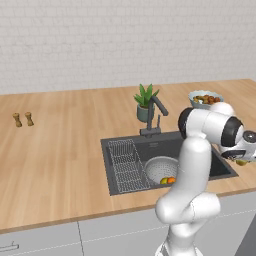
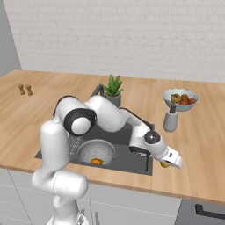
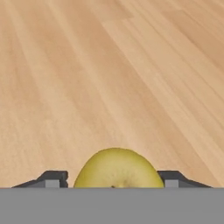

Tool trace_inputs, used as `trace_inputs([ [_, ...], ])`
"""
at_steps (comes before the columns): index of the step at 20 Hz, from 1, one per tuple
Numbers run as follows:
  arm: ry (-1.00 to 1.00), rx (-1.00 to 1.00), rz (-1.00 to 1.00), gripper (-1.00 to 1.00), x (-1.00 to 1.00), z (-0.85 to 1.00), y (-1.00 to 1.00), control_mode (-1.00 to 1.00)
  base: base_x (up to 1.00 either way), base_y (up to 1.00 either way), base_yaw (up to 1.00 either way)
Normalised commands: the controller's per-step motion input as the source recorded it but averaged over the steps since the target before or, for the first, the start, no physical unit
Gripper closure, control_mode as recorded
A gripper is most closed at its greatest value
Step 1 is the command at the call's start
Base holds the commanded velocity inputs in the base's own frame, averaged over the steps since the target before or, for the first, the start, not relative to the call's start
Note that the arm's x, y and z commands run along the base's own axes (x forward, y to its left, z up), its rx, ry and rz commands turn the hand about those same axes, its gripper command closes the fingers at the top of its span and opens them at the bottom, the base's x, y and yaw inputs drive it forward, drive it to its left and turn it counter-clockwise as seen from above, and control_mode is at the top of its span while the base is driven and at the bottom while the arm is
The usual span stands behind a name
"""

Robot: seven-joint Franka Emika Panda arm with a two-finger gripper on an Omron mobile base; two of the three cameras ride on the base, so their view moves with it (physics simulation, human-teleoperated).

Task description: Put the colander in the sink, put the kiwi, pear, tangerine in the colander, and turn on the sink faucet and pour water over the colander.

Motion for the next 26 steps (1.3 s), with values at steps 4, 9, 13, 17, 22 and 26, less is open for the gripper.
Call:
trace_inputs([
  [4,0.00,0.01,0.01,1.00,-0.19,-0.04,-0.01,-1.00,0.00,0.00,0.00],
  [9,0.00,0.08,0.03,1.00,-0.31,0.21,0.08,-1.00,0.00,0.00,0.00],
  [13,-0.05,0.13,0.04,1.00,-0.36,0.87,0.38,-1.00,0.00,0.00,0.00],
  [17,-0.03,0.14,0.04,1.00,-0.13,1.00,0.67,-1.00,0.00,0.00,0.00],
  [22,0.00,0.17,0.04,1.00,0.07,1.00,0.69,-1.00,0.00,0.00,0.00],
  [26,0.00,0.18,0.06,1.00,0.30,1.00,0.49,-1.00,0.00,0.00,0.00],
])
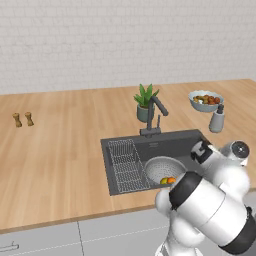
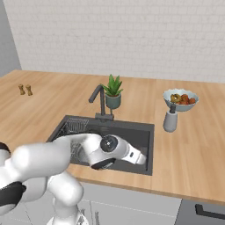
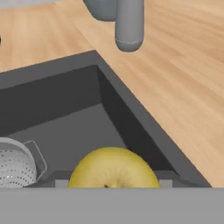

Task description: Put the colander in the sink, put the kiwi, pear, tangerine in the colander, and turn on the sink faucet and pour water over the colander.

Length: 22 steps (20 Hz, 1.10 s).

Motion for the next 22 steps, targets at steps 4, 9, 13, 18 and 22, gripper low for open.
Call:
trace_inputs([
  [4,0.00,0.19,0.07,1.00,0.34,1.00,0.36,-1.00,0.00,0.00,0.00],
  [9,0.05,0.13,0.09,1.00,0.12,0.37,0.49,-1.00,0.00,0.00,0.00],
  [13,0.11,0.05,0.09,1.00,0.00,-0.12,0.62,-1.00,0.00,0.00,0.00],
  [18,0.14,0.04,0.09,1.00,0.06,-0.32,0.66,-1.00,0.00,0.00,0.00],
  [22,0.12,0.02,0.08,1.00,0.11,-0.47,0.49,-1.00,0.00,0.00,0.00],
])
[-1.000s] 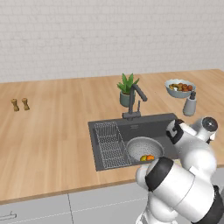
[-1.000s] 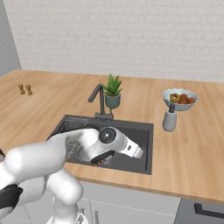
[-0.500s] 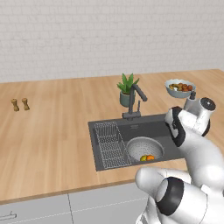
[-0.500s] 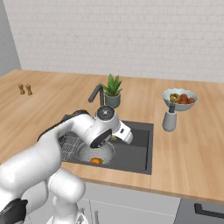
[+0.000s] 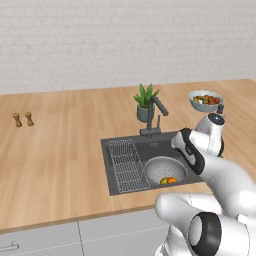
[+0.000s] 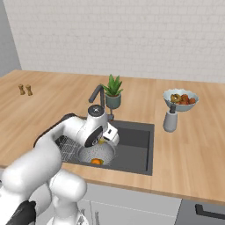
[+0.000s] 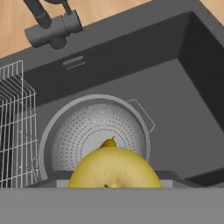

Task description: Put the colander in the sink, put the kiwi, pear, tangerine in the colander, and turn on the sink faucet and pour water over the colander.

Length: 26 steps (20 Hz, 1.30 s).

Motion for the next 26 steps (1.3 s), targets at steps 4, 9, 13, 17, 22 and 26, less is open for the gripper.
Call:
trace_inputs([
  [4,0.13,0.01,0.06,1.00,0.32,-0.51,0.36,-1.00,0.00,0.00,0.00],
  [9,0.12,0.00,0.05,1.00,0.42,-0.49,0.23,-1.00,0.00,0.00,0.00],
  [13,0.13,0.02,0.04,1.00,0.57,-0.43,0.05,-1.00,0.00,0.00,0.00],
  [17,0.12,0.03,0.04,1.00,0.39,-0.50,0.00,-1.00,0.00,0.00,0.00],
  [22,0.13,0.04,0.04,1.00,0.20,-0.59,0.06,-1.00,0.00,0.00,0.00],
  [26,0.11,0.03,0.04,1.00,0.02,-0.58,0.17,-1.00,0.00,0.00,0.00],
])
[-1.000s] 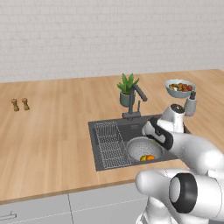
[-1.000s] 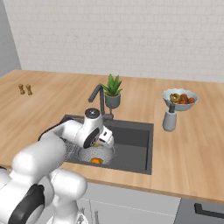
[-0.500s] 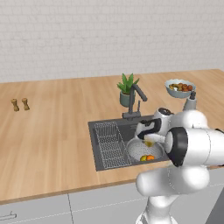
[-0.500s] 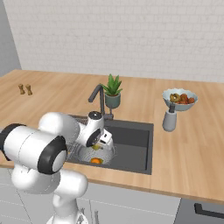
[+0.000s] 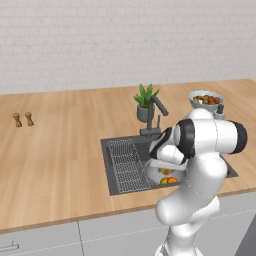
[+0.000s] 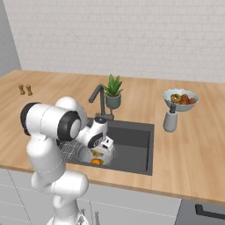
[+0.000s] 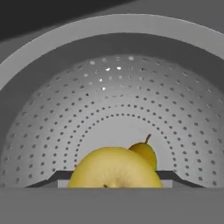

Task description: Put the colander in the sink, put the kiwi, pear, tangerine in the colander, and turn on the sink faucet and pour water over the colander.

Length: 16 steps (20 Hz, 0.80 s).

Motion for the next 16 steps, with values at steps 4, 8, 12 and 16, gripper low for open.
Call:
trace_inputs([
  [4,0.08,0.03,0.03,-1.00,0.00,-0.31,0.15,-1.00,0.00,0.00,0.00],
  [8,0.00,0.02,0.01,-1.00,0.00,0.07,0.00,-1.00,0.00,0.00,0.00],
  [12,0.00,0.02,0.00,-1.00,0.00,0.37,-0.02,-1.00,0.00,0.00,0.00],
  [16,0.00,0.05,0.00,-1.00,0.00,0.63,-0.04,-1.00,0.00,0.00,0.00],
])
